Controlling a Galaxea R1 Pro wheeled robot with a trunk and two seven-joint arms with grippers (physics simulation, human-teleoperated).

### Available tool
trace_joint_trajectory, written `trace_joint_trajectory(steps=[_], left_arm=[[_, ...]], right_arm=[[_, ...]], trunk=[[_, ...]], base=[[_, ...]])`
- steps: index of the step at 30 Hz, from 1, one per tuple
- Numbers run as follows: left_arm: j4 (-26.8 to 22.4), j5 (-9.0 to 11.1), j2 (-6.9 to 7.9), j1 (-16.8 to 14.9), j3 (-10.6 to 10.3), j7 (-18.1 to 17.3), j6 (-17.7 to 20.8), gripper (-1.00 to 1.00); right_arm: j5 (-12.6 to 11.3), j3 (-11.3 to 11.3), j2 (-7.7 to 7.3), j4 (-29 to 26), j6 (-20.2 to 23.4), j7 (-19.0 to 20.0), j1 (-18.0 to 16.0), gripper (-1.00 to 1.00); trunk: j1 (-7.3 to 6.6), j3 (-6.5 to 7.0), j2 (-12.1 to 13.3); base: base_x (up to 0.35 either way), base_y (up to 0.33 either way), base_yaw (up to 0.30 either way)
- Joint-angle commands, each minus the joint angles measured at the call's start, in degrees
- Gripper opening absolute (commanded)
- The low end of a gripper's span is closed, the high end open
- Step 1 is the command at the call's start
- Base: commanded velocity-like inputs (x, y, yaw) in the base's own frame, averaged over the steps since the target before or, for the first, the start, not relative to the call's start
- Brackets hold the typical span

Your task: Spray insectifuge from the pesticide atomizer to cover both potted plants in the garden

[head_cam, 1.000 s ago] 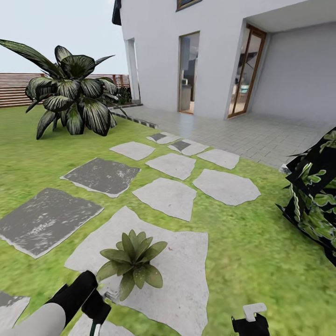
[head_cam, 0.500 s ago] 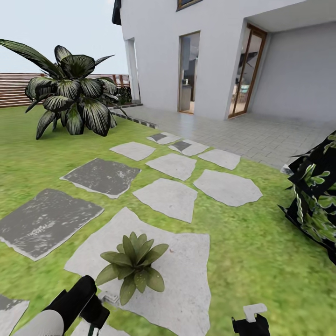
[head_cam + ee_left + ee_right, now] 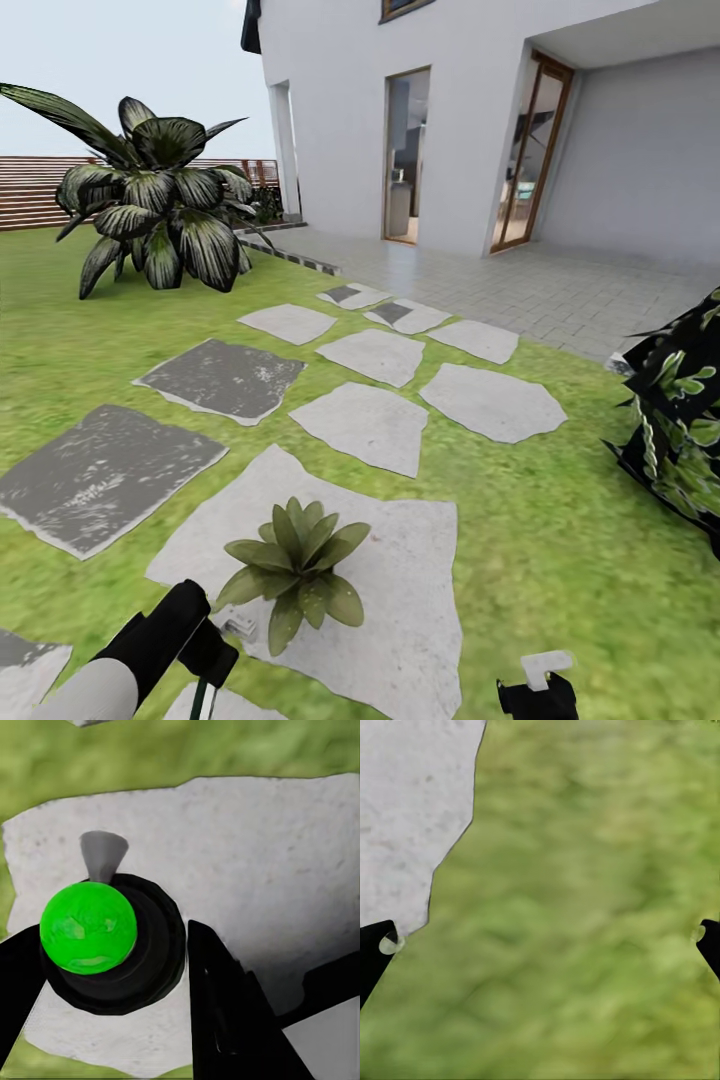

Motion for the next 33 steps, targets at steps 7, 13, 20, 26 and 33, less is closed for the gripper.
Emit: trace_joint_trajectory(steps=[7,13,20,26,33], left_arm=[[0.31,-0.55,-0.07,0.0,-0.32,-0.52,-0.05,-1.0],[0.94,-0.62,-0.03,0.2,-0.74,1.08,-0.02,-1.0],[3.38,-0.34,-2.11,0.26,-0.46,4.46,-0.1,-1.0],[5.32,-0.44,-2.4,0.26,-0.59,4.56,-0.47,-1.0],[5.38,-0.45,-2.44,0.26,-0.7,4.58,-1.26,-1.0]], right_arm=[[0.55,-0.39,0.07,0.05,-0.19,-0.25,-0.05,1.0],[0.55,-0.39,0.04,0.04,-0.19,-0.25,-0.05,1.0],[0.55,-0.39,0.03,0.04,-0.2,-0.25,-0.05,1.0],[0.55,-0.39,0.02,0.04,-0.2,-0.25,-0.05,1.0],[0.55,-0.39,0.03,0.04,-0.19,-0.25,-0.05,1.0]], trunk=[[-0.01,-0.05,-0.02],[-0.01,-0.05,-0.02],[-0.01,-0.05,-0.02],[-0.01,-0.05,-0.02],[-0.01,-0.05,-0.02]], base=[[0.0,0.277,-0.055],[0.0,0.031,-0.264],[0.0,0.0,-0.04],[0.0,0.0,-0.081],[0.0,0.0,-0.286]])
